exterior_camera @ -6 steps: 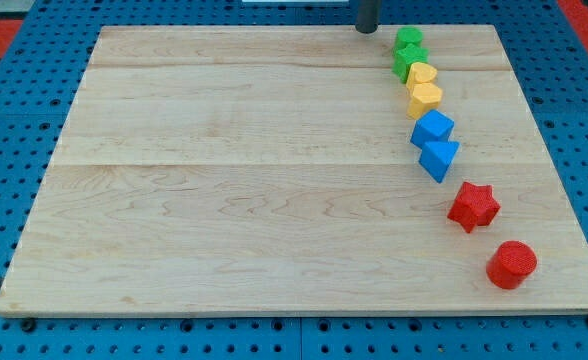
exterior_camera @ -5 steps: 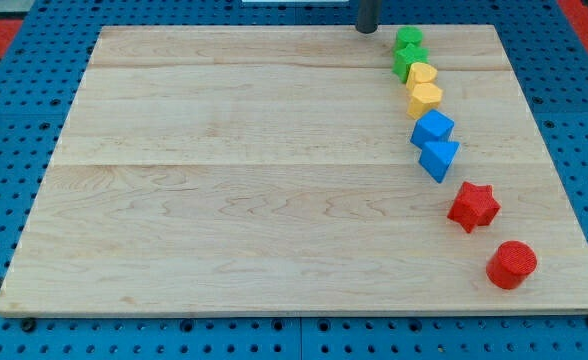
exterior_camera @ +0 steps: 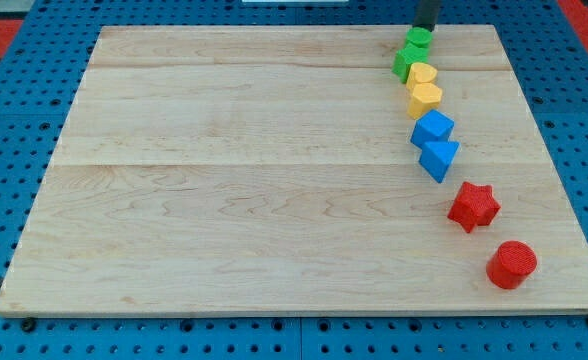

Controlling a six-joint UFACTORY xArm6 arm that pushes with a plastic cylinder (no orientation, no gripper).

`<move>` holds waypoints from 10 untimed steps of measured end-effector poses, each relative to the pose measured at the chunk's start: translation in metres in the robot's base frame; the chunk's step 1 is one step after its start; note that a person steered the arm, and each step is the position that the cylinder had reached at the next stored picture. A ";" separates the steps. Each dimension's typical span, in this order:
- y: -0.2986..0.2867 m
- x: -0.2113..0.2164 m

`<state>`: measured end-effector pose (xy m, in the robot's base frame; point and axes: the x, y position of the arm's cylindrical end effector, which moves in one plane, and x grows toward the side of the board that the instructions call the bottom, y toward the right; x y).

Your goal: Push the green blocks slightly to the left

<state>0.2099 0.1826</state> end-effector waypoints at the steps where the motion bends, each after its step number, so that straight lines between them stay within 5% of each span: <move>1: -0.017 0.035; 4: -0.022 0.095; 8: 0.076 0.096; 10: 0.117 0.151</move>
